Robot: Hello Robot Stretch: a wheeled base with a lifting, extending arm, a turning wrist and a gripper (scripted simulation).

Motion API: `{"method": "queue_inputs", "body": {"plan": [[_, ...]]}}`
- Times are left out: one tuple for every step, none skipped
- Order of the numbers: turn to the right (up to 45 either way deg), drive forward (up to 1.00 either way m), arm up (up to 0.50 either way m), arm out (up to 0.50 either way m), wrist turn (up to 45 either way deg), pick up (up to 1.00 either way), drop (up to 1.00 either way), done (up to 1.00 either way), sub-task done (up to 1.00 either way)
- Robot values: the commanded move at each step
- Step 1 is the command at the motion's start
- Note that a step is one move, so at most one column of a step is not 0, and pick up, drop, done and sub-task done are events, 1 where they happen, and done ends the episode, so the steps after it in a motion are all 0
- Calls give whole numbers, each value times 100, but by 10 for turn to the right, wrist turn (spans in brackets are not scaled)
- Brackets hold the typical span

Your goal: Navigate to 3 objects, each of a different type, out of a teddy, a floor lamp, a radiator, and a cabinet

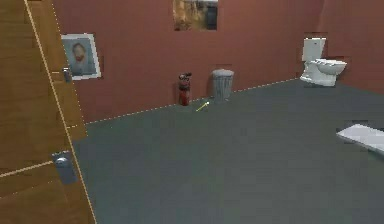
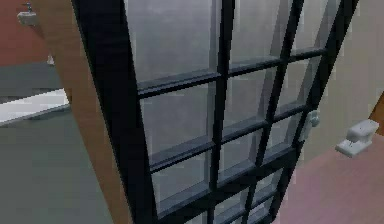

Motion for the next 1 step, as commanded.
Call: {"method": "queue_inputs", "body": {"plan": [[60, 0, 0, 0, 0, 0, 0, 0, 0]]}}
